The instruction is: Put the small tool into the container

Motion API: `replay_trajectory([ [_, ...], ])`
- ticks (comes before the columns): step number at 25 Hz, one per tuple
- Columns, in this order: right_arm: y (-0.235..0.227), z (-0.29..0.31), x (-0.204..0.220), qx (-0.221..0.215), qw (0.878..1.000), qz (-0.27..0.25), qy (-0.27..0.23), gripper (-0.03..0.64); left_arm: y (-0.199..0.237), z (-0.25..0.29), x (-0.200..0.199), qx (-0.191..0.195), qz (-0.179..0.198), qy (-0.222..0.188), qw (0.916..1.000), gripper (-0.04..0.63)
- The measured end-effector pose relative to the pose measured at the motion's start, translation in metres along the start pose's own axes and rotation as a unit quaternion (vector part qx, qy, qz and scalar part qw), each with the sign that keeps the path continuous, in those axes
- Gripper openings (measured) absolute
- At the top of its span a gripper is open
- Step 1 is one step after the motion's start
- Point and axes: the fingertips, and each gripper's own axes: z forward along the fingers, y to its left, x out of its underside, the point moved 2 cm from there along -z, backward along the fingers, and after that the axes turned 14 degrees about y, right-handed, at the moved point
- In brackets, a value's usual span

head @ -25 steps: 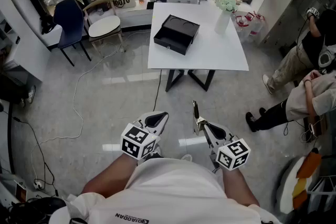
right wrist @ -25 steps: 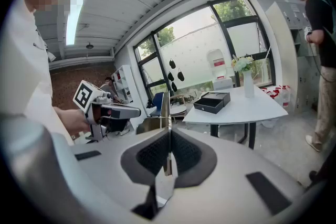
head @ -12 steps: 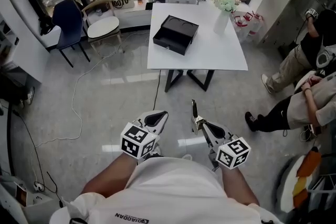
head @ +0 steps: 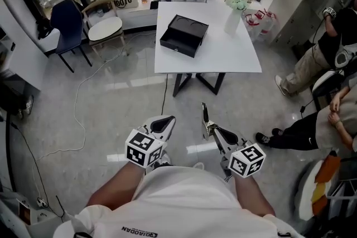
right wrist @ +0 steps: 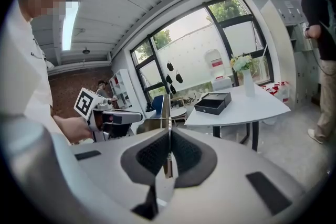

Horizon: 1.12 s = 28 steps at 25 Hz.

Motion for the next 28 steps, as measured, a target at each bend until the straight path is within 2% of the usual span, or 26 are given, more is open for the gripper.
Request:
replay_trajectory([
  [16, 0.016, 0.048, -0.019, 0.028, 0.999, 0.019, -0.002, 0.012, 0.055, -0.009, 0.0, 0.02, 0.025, 0.002, 0.9995, 0.009],
  [22, 0.024, 0.066, -0.021, 0.023, 0.999, 0.03, 0.009, 0.012, 0.076, -0.009, 0.011, 0.025, 0.01, 0.019, 0.9995, 0.009],
  [28, 0.009, 0.082, -0.022, 0.021, 0.999, 0.044, 0.012, 0.012, 0.085, 0.005, 0.013, 0.028, 0.006, 0.028, 0.9992, 0.009],
])
